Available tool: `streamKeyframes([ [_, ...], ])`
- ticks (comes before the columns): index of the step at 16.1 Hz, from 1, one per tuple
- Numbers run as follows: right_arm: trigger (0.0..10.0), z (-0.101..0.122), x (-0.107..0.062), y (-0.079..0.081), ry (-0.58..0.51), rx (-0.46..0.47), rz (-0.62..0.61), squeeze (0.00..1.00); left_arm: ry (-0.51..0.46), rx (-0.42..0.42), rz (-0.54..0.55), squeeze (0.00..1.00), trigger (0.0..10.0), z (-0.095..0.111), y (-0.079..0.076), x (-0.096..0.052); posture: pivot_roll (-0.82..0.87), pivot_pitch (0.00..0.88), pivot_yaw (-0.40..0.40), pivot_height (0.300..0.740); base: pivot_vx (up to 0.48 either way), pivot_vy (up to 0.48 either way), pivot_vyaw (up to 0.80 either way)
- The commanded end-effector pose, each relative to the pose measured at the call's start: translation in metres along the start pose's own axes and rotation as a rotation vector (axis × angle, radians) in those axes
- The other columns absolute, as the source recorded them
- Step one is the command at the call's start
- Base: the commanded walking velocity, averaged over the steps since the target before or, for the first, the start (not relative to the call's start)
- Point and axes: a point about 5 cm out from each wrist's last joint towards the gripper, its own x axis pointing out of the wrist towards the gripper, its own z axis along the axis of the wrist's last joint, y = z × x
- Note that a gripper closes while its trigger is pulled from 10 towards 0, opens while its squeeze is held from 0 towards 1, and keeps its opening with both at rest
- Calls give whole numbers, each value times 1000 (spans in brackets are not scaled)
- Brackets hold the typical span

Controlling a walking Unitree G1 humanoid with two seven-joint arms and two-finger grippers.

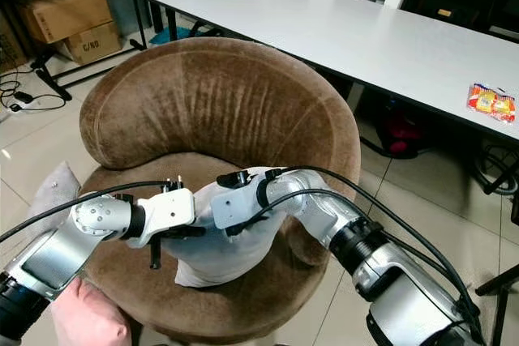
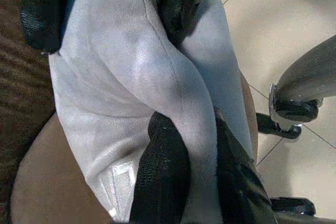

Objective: Move the pillow to the sofa from floor

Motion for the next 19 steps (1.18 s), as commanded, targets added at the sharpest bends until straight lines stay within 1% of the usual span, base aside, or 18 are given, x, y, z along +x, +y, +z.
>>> streamKeyframes([
  [1,2784,-24,-9,2,110,30,9,0,11,-6,-23,0,0,-3,-4,-3,15,0,-76,740,0,0,0],
  [2,0,-24,-8,3,105,31,9,0,12,-8,-21,0,0,-3,-5,-4,16,0,-78,740,0,0,0],
  [5,0,-21,-4,7,82,44,26,0,10,-29,-6,0,0,-4,-5,-4,22,0,-84,740,0,0,0],
  [8,0,-22,-4,8,75,53,29,0,16,-37,1,0,0,-6,-6,-6,27,0,-90,740,0,0,0],
  [14,0,-22,-2,11,68,58,44,0,9,-39,11,0,0,-5,-5,-4,30,0,-94,740,0,0,0],
  [19,0,-17,1,4,46,58,20,0,6,-24,43,0,0,-1,5,-5,36,0,-106,740,0,0,0],
])
